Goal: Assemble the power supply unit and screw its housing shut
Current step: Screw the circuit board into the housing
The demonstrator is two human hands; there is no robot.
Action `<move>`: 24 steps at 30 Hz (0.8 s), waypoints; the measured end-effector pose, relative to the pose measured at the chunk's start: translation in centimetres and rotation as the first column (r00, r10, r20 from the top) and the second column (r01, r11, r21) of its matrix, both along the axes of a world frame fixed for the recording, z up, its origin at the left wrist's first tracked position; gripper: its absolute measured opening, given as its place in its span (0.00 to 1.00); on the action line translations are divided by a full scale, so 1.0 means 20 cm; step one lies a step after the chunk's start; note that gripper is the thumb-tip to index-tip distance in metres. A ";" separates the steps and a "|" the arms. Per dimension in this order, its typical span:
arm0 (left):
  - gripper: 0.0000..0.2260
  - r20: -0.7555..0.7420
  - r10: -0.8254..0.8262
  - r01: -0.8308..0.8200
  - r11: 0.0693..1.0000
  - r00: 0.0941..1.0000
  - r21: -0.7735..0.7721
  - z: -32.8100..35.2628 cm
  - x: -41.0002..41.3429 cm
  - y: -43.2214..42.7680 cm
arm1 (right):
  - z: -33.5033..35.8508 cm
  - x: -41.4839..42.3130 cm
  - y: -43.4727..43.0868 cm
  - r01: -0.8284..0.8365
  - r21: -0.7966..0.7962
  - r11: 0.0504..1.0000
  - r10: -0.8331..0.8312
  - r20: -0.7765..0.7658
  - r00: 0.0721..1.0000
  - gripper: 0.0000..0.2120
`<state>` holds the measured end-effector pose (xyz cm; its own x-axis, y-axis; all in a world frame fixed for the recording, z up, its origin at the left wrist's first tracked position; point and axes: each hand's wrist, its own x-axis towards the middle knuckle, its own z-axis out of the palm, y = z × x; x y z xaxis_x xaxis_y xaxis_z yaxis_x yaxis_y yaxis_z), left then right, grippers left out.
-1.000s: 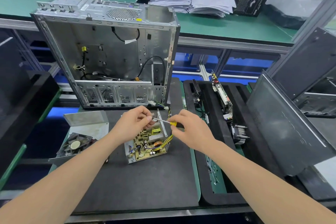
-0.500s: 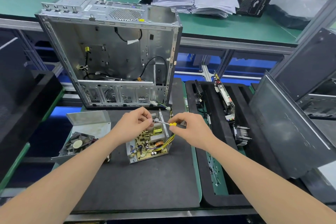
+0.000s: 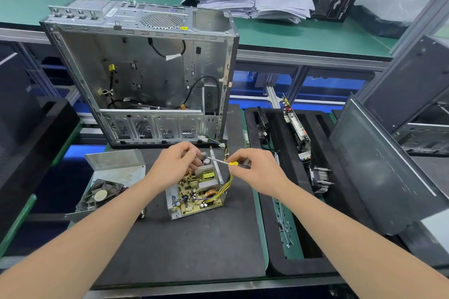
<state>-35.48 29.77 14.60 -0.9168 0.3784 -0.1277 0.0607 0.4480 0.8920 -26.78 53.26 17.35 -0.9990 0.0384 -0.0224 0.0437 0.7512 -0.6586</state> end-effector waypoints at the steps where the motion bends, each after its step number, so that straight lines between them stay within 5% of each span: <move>1: 0.09 -0.042 -0.006 0.004 0.999 0.999 -0.042 0.00 0.01 0.01 | 0.00 0.00 0.01 0.023 0.000 1.000 -0.023 0.006 1.000 0.06; 8: 0.05 -0.329 -0.246 0.125 0.929 0.912 -0.348 -0.03 0.08 0.29 | -0.03 0.03 0.13 0.247 -0.008 0.969 -0.247 0.012 0.969 0.05; 11: 0.19 -0.352 -0.395 0.070 0.744 0.849 -0.665 -0.08 0.10 0.43 | -0.04 0.07 0.18 0.302 -0.007 0.953 -0.302 0.015 0.953 0.05; 15: 0.25 -0.266 -0.466 0.059 0.573 0.844 -0.817 -0.14 0.10 0.53 | -0.04 0.13 0.23 0.336 -0.031 0.941 -0.335 0.045 0.941 0.03; 21: 0.11 -0.248 -0.377 0.104 0.707 0.893 -0.700 -0.22 0.13 0.57 | -0.03 0.18 0.31 0.374 -0.050 0.926 -0.373 0.033 0.927 0.04; 24: 0.08 -0.284 -0.245 0.062 0.847 0.927 -0.528 -0.22 0.16 0.55 | -0.02 0.19 0.34 0.383 -0.101 0.918 -0.385 0.004 0.923 0.05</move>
<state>-32.29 40.83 10.12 -0.8735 0.4851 -0.0418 0.4143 0.7855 0.4597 -23.04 60.04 16.97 -0.9082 0.4173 -0.0305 0.3050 0.6104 -0.7310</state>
